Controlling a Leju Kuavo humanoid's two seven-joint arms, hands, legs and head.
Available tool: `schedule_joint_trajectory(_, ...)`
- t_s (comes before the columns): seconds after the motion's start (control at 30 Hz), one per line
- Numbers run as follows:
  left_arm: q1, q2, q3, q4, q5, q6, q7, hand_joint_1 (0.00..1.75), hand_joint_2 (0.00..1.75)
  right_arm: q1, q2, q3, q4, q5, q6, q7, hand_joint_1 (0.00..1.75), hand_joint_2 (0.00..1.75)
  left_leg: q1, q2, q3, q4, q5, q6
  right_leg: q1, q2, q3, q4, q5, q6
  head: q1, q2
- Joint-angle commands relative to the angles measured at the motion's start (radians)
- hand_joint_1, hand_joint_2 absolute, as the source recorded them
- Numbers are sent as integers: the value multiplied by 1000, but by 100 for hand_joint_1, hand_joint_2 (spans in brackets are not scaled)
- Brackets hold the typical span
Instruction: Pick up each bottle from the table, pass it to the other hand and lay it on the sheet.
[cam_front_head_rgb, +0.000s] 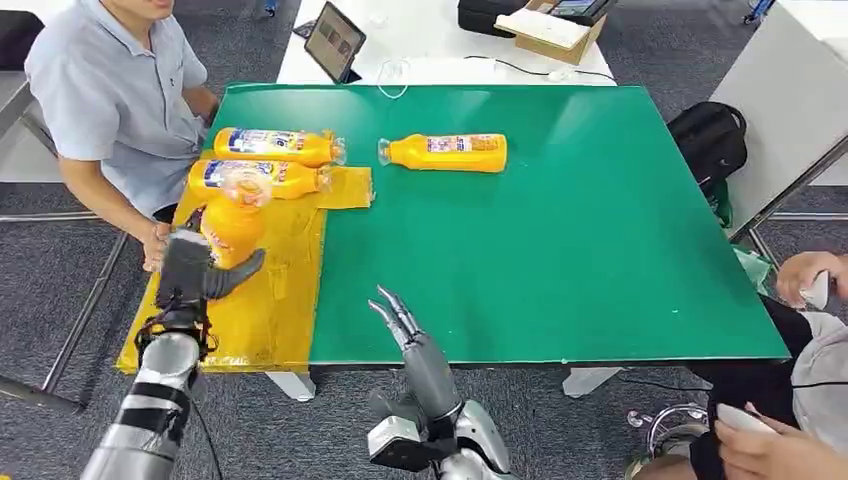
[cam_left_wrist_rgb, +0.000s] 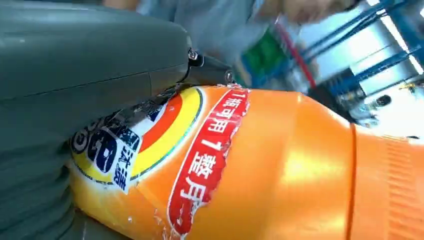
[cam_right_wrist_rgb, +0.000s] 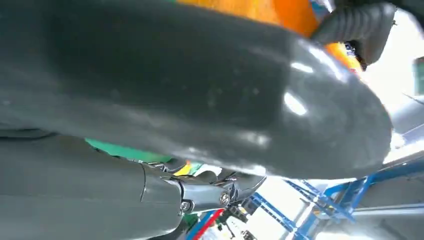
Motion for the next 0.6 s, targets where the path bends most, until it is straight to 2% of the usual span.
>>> schedule_joint_trajectory(0.03,-286,59,-204,535,-425,-70,94,175,175,14,-15,-21,-20,6,40,1,0,0,0,-5,2,0,0,-1,0,-5,3,0,-1,-1,0,0)
schedule_joint_trajectory(0.17,-337,43,-257,653,-501,-120,111,175,175,10,-12,-10,-4,-3,52,1,0,0,1,-5,5,0,-1,-2,1,-5,7,0,-3,-2,0,0)
schedule_joint_trajectory(0.4,-362,37,-280,706,-521,-177,95,175,175,17,-15,-8,9,-21,49,1,0,0,1,-2,4,0,-1,-2,1,-2,5,0,-2,-2,0,0)
schedule_joint_trajectory(0.47,-361,38,-289,709,-522,-206,76,155,175,17,-23,-3,8,-35,44,1,0,0,0,-1,2,0,0,-2,0,-1,2,0,0,-1,0,0)
schedule_joint_trajectory(0.5,-361,38,-289,709,-522,-206,76,66,175,17,-23,-3,8,-35,44,1,0,0,1,-1,4,1,-1,-2,1,-1,5,1,-2,-2,0,0)
schedule_joint_trajectory(0.53,-354,34,-276,704,-496,-235,51,5,175,14,-26,2,9,-46,42,1,0,0,1,-1,3,0,0,-2,1,-1,3,0,-1,-2,0,0)
schedule_joint_trajectory(0.6,-349,33,-268,699,-472,-261,26,0,175,10,-27,9,13,-52,41,1,0,0,1,0,3,0,-1,-2,1,-1,4,0,-1,-2,0,0)
